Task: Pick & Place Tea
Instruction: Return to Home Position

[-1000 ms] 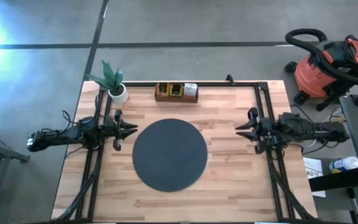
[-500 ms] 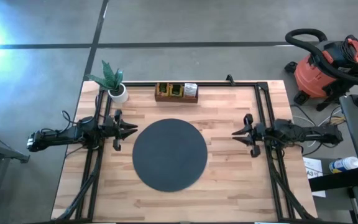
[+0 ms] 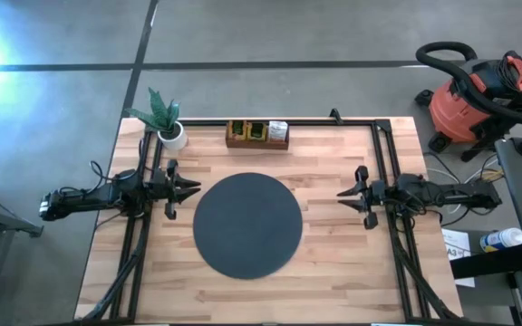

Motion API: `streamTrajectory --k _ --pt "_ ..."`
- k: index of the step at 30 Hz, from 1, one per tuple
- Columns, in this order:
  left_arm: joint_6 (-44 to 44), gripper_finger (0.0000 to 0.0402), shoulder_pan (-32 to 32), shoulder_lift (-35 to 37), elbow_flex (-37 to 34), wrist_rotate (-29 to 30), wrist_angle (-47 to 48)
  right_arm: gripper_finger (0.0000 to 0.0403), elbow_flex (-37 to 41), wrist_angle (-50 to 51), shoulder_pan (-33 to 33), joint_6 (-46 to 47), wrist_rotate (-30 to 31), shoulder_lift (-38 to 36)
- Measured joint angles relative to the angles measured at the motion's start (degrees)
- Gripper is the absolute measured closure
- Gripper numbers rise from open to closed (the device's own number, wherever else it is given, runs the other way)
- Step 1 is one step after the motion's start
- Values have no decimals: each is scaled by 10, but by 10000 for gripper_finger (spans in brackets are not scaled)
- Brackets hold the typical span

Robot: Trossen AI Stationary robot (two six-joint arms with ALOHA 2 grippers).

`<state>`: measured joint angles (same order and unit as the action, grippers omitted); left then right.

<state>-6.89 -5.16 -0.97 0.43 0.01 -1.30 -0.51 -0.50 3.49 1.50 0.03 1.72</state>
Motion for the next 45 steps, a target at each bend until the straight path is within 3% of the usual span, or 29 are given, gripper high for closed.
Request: streamTrajectory --k 12,32,45 --pt "0 330 0 0 0 0 0 335 0 1 0 0 0 -1" --pt "0 330 0 0 0 0 0 314 0 1 0 0 0 -1" --pt "0 330 0 0 0 0 0 335 0 1 0 0 0 -1"
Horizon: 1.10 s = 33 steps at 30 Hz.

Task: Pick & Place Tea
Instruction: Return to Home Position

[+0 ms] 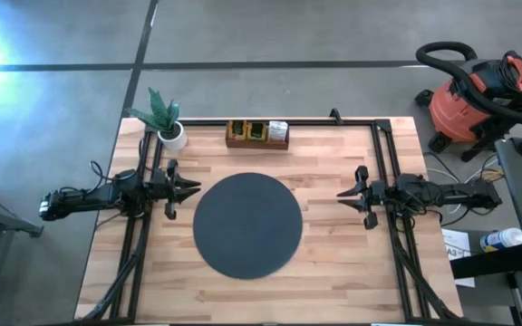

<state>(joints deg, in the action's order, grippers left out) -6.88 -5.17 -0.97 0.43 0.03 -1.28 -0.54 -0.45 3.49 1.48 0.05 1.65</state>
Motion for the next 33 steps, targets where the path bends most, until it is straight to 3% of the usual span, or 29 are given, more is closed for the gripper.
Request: streamTrajectory --k 20,33 --pt "0 330 0 0 0 0 0 314 0 0 0 0 0 0" --pt "0 330 0 0 0 0 0 333 0 0 0 0 0 0"
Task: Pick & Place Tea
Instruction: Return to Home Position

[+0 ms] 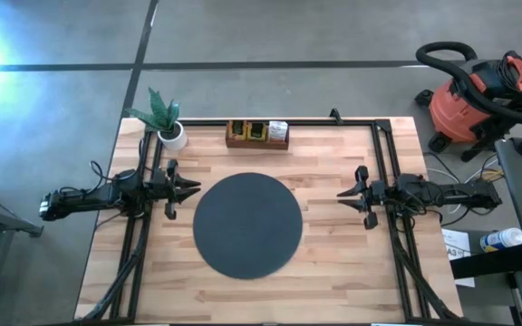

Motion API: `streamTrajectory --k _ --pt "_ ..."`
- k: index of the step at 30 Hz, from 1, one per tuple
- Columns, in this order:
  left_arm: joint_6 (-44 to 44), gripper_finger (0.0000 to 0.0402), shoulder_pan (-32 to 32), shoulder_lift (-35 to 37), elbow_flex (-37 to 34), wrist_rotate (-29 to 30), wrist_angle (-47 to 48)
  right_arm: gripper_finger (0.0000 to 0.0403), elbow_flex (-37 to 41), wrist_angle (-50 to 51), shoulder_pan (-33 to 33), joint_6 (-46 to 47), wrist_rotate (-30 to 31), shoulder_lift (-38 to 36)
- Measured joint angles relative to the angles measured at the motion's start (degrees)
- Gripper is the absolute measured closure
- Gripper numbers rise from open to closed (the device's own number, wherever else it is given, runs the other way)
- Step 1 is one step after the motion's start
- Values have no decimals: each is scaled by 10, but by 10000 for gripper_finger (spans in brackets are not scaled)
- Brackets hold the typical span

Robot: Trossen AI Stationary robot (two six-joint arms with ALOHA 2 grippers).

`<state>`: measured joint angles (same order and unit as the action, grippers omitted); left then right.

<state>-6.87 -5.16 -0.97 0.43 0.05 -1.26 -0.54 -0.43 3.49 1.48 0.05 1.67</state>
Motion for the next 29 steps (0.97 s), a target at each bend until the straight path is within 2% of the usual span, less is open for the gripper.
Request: streamTrajectory --k 22,29 --pt "0 330 0 0 0 0 0 314 0 0 0 0 0 0" --pt "0 330 0 0 0 0 0 322 0 0 0 0 0 0"
